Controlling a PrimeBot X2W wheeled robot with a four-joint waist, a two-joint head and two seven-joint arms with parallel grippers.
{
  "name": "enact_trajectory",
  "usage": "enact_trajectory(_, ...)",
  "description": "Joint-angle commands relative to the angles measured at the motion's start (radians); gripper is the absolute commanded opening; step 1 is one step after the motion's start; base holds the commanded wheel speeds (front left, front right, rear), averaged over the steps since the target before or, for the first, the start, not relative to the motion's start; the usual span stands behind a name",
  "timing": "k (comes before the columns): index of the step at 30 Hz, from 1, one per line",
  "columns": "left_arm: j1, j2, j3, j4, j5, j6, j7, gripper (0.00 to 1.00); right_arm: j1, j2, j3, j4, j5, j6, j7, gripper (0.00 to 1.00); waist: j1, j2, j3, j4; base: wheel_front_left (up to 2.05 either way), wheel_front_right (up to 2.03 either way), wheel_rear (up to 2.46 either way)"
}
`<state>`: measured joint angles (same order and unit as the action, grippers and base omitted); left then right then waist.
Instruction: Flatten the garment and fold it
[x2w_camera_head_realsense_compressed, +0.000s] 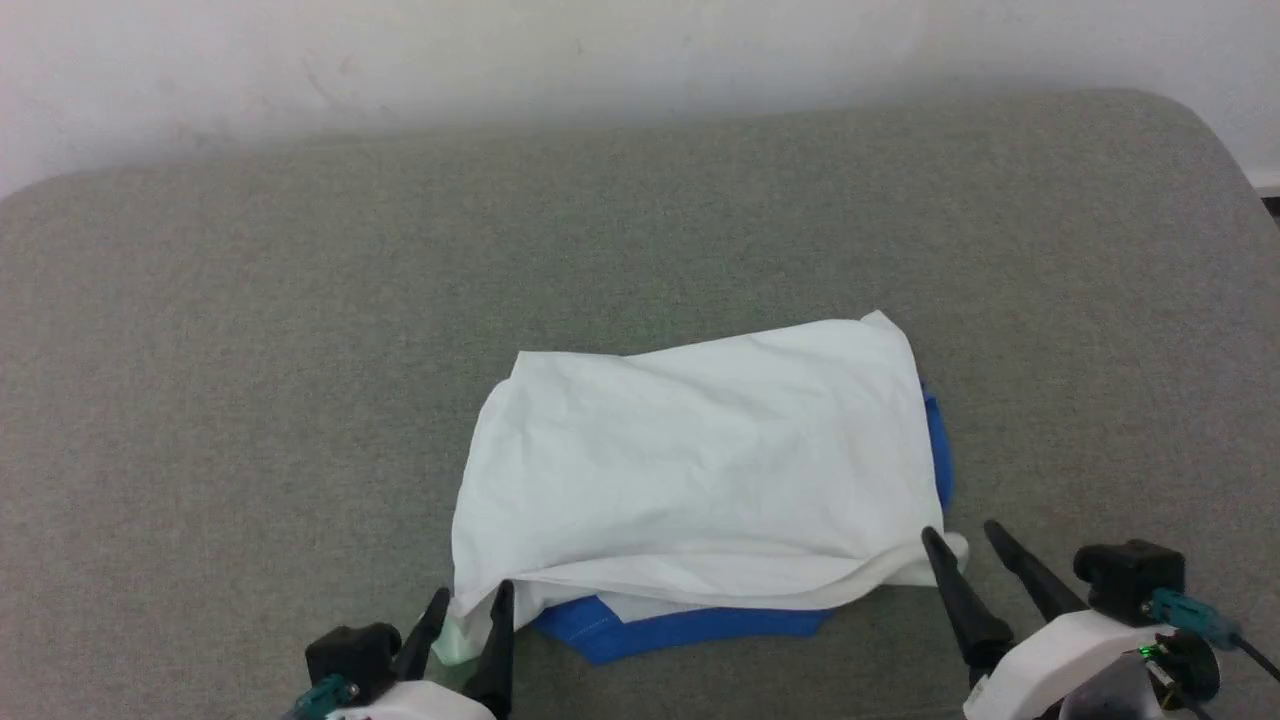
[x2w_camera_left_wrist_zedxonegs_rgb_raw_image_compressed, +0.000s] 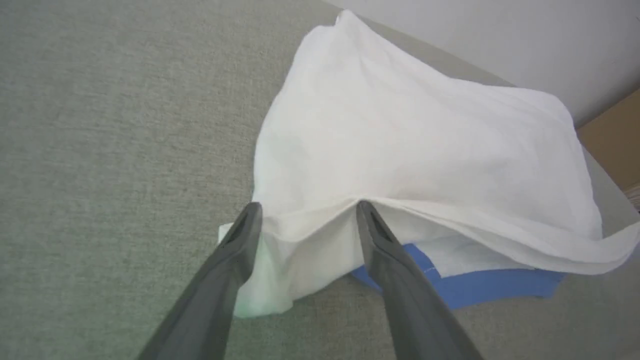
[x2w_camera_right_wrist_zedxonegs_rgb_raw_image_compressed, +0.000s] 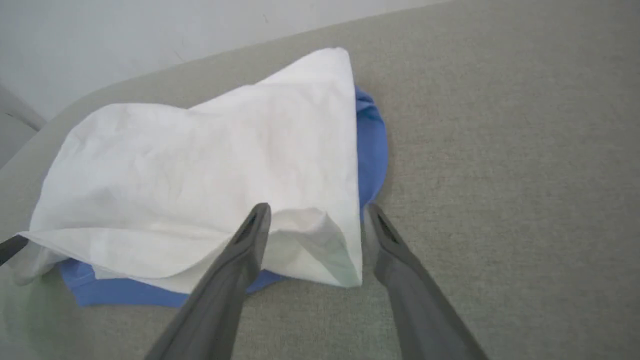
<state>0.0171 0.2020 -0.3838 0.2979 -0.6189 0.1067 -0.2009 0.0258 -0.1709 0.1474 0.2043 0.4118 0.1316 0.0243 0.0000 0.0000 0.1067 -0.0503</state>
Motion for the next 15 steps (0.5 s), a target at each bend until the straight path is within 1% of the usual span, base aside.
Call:
enact_trajectory(1,-0.012,0.011,0.013,-0.017,0.018,0.002,-0.022,1.00,0.022,0.014,-0.024,-0.046,-0.012,-0.001,-0.023,1.00,0.0000,0.0000,-0.013,0.004,0.00,0.00,0.00)
enact_trajectory(4,-0.006,0.020,0.039,-0.063,0.036,0.004,-0.047,1.00,0.051,0.035,-0.070,-0.127,-0.025,-0.001,-0.024,1.00,0.0000,0.0000,-0.022,0.008,0.00,0.00,0.00)
enact_trajectory(8,-0.005,0.023,0.089,-0.131,0.081,0.015,-0.059,1.00,0.060,0.043,-0.144,-0.190,-0.031,-0.001,0.026,1.00,0.0000,0.0000,-0.027,0.017,0.00,0.00,0.00)
enact_trajectory(11,-0.010,0.012,0.143,-0.202,0.135,0.014,-0.060,1.00,0.051,0.029,-0.198,-0.193,-0.015,-0.001,0.087,1.00,0.0000,0.0000,-0.026,0.036,0.00,0.00,0.00)
enact_trajectory(15,-0.006,-0.012,0.226,-0.288,0.216,0.006,-0.061,1.00,0.024,-0.006,-0.241,-0.152,0.022,-0.001,0.204,1.00,0.0000,0.0000,-0.015,0.065,0.00,0.00,0.00)
